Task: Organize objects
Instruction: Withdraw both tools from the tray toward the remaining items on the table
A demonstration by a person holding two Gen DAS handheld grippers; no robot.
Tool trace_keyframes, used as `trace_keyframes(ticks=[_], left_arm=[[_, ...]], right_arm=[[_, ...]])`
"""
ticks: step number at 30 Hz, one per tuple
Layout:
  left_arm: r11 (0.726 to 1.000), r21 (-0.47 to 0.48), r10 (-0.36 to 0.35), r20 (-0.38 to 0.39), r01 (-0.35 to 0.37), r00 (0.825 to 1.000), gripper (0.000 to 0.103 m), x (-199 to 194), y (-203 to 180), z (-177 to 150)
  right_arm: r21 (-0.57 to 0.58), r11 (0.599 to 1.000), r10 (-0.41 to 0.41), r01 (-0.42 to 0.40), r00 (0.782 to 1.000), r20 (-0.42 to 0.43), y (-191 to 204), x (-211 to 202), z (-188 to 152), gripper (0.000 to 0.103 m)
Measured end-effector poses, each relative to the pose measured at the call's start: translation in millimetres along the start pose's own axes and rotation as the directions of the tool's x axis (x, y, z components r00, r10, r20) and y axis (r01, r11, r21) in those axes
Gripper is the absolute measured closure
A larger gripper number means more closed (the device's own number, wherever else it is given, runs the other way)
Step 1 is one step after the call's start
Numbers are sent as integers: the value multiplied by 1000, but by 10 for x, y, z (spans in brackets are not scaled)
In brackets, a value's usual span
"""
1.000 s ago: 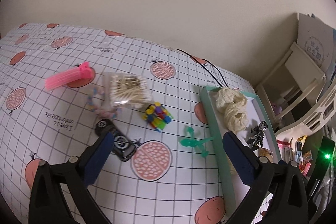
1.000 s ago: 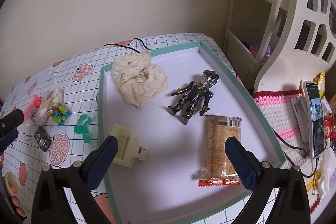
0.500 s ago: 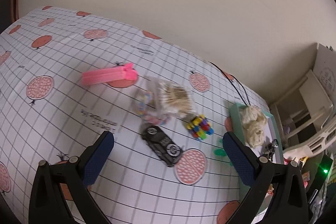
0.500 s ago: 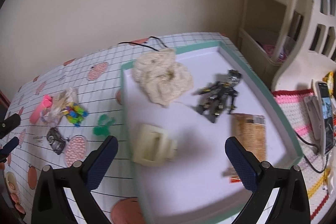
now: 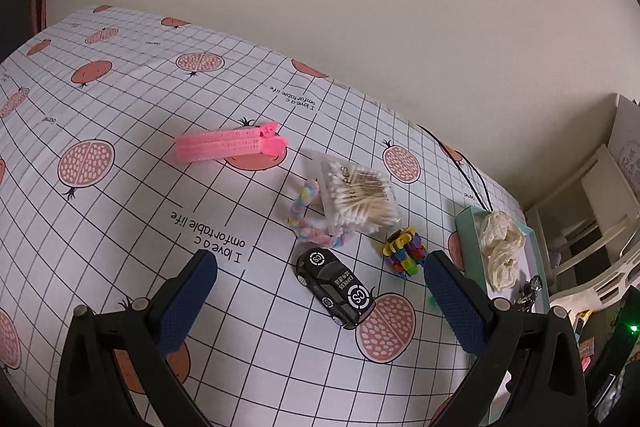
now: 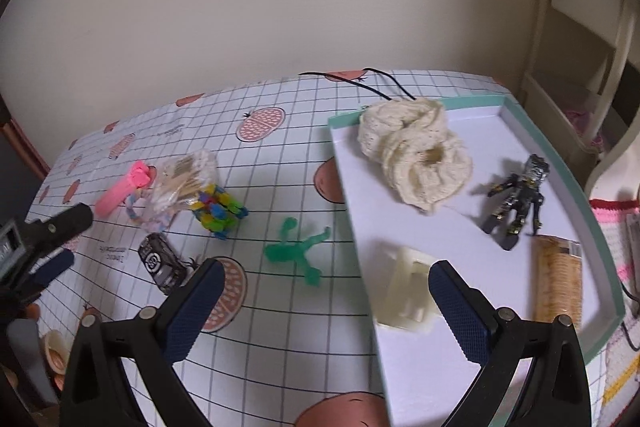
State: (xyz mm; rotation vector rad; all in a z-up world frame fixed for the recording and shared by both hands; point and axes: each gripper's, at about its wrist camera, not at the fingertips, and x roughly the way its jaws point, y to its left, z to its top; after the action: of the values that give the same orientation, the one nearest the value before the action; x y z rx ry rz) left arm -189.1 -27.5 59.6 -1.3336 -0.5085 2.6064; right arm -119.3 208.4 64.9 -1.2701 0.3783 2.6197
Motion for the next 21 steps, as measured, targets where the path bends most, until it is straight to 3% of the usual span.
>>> trace_keyframes(ticks=[7, 12, 18, 21], left_arm=[[1000, 1, 8, -39, -8, 999, 0, 132, -2, -10], [1000, -16, 16, -86, -18, 996, 0, 224, -15, 12], [998, -46, 43, -149, -51, 988, 0, 336, -22, 50], [996, -38, 67, -163, -74, 984, 0, 384, -43, 51]], right_arm=[[-48, 996, 68, -69, 997, -22, 133, 2, 93, 0], [-71, 995, 74, -76, 997, -33, 245, 25, 150, 0], [-58, 989, 133, -140, 986, -99, 232, 176, 211, 0], [-49, 988, 142, -149, 982, -123, 187, 225, 198, 9]])
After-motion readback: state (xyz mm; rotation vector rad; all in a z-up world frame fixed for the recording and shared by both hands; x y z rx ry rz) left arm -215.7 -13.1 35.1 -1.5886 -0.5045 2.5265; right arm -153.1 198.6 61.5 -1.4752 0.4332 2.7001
